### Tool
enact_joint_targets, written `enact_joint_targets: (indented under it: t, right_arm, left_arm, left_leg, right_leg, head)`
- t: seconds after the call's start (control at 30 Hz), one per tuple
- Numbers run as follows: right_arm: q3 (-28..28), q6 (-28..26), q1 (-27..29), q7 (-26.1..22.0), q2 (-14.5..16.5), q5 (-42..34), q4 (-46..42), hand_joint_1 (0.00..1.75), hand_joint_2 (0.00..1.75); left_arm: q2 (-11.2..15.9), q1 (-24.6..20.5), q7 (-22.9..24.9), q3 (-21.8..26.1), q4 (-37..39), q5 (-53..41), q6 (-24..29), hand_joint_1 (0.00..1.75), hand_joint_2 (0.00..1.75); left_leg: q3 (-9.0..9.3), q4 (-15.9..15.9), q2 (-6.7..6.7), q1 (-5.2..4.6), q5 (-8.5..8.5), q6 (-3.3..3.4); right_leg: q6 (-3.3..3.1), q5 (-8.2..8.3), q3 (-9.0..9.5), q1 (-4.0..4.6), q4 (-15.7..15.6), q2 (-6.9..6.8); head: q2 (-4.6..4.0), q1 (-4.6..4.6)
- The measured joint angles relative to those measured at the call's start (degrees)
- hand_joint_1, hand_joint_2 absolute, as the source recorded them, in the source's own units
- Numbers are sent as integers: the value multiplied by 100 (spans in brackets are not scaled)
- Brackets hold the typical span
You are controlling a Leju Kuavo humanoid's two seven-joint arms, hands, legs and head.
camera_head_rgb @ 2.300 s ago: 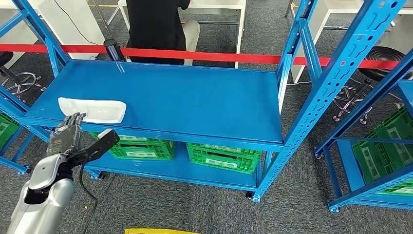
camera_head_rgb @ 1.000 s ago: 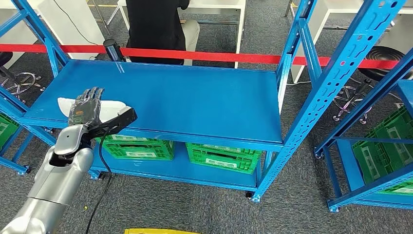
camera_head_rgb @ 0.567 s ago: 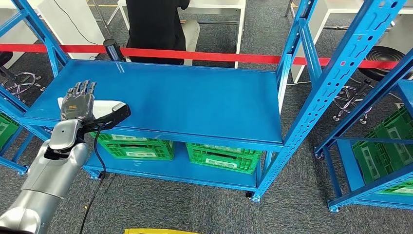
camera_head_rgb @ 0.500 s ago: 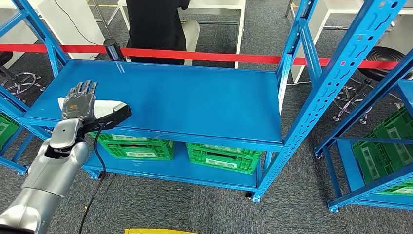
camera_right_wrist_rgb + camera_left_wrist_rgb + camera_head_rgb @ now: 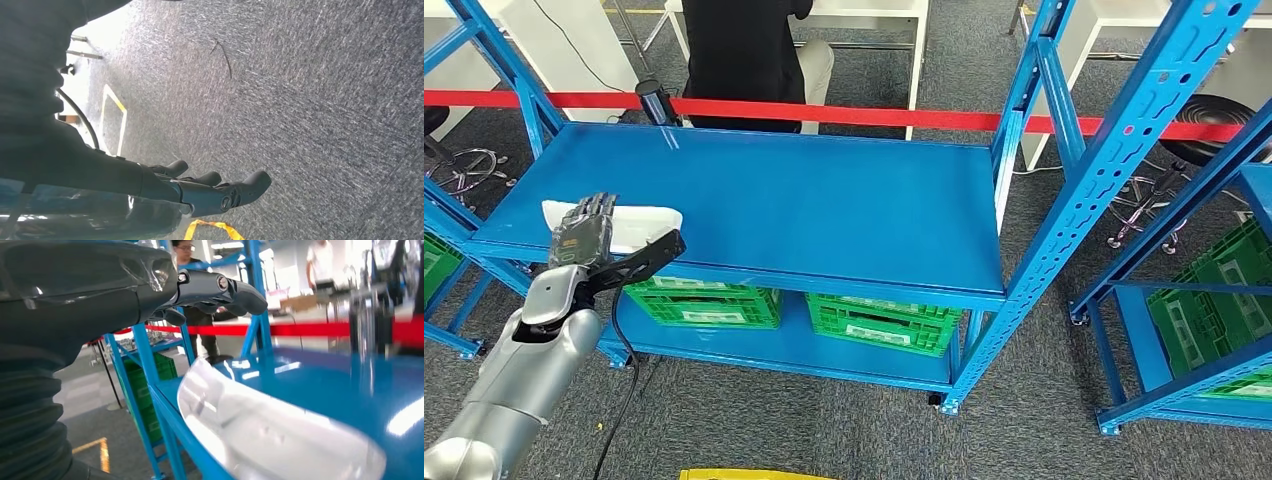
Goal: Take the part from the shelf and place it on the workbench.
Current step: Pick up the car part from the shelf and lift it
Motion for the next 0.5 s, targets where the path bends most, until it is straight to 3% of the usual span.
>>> enact_joint_targets:
  t: [0.27, 0.37, 0.5]
  right_arm:
    - [78, -165, 44, 70, 9, 66, -14, 0, 175]
    - [146, 161, 409, 434, 31, 152, -411, 0, 175]
    - [204, 834, 1213, 1059, 63, 293, -1649, 0, 175]
  left_arm:
    - [-40, 1226, 146, 903, -2350, -801, 1080, 0, 175]
    - [-117, 1920, 157, 1167, -3357, -1115, 1415, 0, 175]
    - [-184, 2786, 206, 1406, -4386, -1206, 1652, 0, 175]
  left_leg:
    - [-1, 0, -1, -2, -9, 2]
    - [0, 0, -5, -8, -24, 10]
    - [1, 0, -11, -20, -39, 17]
  right_leg:
    - [6, -6, -2, -2, -1, 0]
    - [27, -21, 4, -10, -2, -4]
    - [35, -31, 9, -18, -2, -7]
  head:
    - [0, 0]
    - [0, 1]
    - [0, 0]
